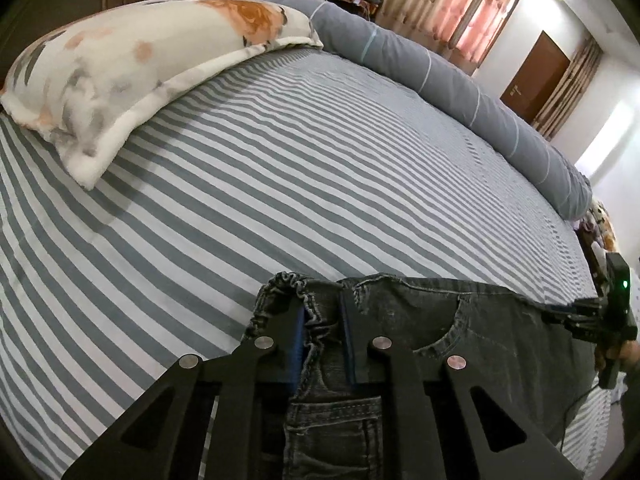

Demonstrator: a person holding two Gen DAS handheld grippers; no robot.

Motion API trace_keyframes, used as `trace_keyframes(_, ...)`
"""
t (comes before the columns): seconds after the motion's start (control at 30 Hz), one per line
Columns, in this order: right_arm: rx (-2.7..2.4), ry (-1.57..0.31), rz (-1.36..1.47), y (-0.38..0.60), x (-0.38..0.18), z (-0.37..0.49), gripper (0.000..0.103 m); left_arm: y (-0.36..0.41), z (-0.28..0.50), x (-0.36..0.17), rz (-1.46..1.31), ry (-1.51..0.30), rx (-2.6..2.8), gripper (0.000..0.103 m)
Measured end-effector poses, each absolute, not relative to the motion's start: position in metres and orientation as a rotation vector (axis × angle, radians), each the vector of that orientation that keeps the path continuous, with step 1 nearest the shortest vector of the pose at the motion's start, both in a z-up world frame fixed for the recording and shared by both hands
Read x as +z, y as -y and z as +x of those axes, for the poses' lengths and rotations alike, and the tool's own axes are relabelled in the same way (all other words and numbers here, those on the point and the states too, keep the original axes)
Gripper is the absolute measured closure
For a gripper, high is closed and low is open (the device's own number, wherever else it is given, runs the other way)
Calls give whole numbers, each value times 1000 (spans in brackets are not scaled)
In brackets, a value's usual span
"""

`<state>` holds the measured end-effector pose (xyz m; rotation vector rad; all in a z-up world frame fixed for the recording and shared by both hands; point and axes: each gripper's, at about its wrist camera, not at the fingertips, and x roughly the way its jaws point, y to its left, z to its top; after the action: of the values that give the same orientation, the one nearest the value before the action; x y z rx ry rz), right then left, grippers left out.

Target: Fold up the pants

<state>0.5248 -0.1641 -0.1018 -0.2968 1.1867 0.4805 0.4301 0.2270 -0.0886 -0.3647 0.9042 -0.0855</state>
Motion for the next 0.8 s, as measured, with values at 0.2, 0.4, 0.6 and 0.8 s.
trace_keyframes(0.2,428,-1073,-313,159,-76,514,98,-229,430,-83,-389,-888,-86,92)
trace_keyframes(0.4,369,-1094,-362,147,-94,528,99,-230,430,-84,-392,-850,-63,94)
trace_keyframes(0.6,343,-1103,-324,154,-101,533,97,-233,421,-78,-404,-755,-20,95)
trace_keyframes(0.8,335,-1124,-303,157,-102,534,94,-226,431,-91,-354,-814,31,95)
